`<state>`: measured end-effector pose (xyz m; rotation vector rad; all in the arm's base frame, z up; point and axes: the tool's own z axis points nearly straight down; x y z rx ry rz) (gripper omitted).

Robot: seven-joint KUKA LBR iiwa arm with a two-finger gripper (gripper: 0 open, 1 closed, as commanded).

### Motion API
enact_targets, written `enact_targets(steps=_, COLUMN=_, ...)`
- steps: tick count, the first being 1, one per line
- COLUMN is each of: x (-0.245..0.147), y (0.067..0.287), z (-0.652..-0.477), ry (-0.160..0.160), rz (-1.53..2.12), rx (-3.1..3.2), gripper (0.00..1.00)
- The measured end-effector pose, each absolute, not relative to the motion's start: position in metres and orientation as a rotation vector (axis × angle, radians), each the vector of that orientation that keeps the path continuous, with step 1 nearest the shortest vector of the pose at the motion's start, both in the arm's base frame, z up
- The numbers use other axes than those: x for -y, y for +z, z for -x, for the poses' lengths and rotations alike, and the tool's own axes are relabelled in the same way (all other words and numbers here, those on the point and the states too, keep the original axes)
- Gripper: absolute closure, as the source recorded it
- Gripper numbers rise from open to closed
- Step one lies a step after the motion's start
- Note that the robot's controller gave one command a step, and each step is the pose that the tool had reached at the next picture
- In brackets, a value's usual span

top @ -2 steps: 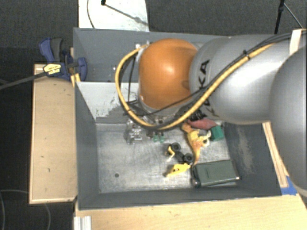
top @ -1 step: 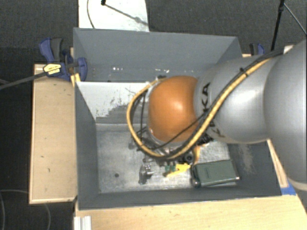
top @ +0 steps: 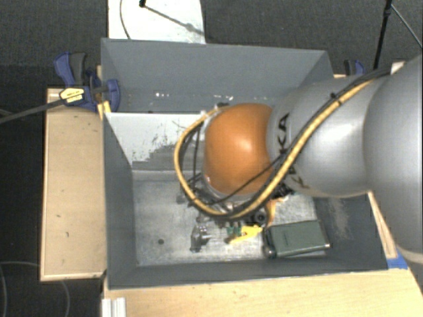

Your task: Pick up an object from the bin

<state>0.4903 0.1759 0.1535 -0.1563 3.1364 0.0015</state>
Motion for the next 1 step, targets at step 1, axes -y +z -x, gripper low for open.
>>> enact_targets(steps=1, x=-0.1402, y=0.1219, z=-0.5178, ry=0.003, rz=0.148, rx=-3.134, gripper=0.00)
